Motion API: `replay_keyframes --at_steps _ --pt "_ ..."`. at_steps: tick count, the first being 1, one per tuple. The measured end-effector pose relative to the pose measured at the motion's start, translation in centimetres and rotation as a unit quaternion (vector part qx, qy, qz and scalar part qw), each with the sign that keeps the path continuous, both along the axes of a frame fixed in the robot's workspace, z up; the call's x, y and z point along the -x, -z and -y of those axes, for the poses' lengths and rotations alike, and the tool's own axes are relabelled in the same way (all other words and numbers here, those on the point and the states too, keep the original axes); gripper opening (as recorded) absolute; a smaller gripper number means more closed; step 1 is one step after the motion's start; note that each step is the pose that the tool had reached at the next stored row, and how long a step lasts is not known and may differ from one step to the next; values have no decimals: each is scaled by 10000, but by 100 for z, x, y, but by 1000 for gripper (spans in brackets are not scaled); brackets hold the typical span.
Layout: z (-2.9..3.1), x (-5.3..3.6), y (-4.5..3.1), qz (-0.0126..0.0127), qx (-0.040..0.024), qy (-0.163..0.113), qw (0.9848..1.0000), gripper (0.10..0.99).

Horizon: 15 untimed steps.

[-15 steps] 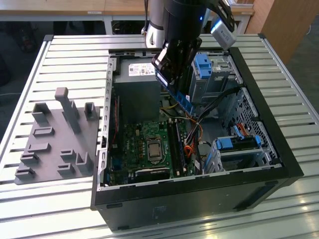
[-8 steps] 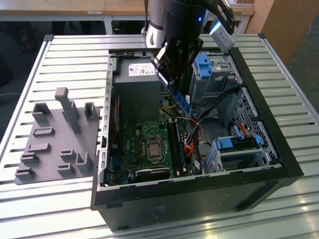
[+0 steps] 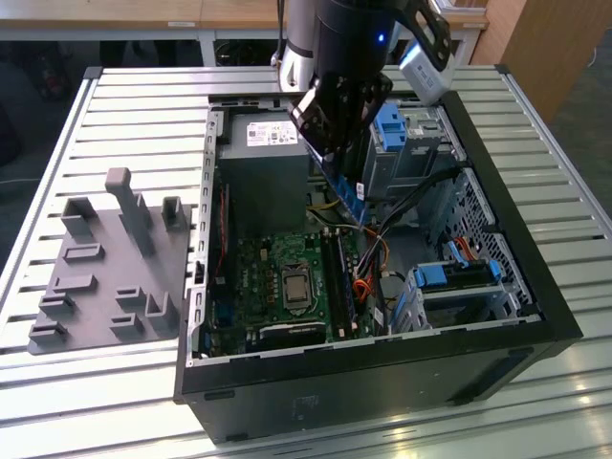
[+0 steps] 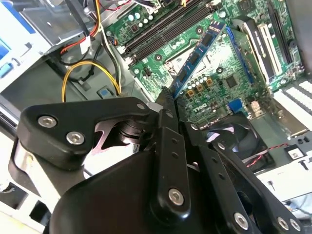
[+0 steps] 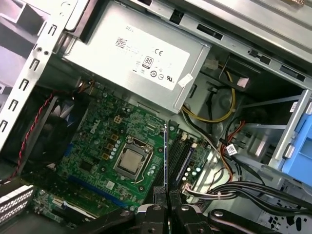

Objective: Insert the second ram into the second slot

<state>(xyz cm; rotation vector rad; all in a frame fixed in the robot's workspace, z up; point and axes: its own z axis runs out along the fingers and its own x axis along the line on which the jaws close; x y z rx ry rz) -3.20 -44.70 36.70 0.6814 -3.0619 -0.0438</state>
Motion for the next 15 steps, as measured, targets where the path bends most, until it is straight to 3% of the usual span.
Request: replay_keyframes --at_steps 15 --pt "0 -9 1 0 0 613 9981 137"
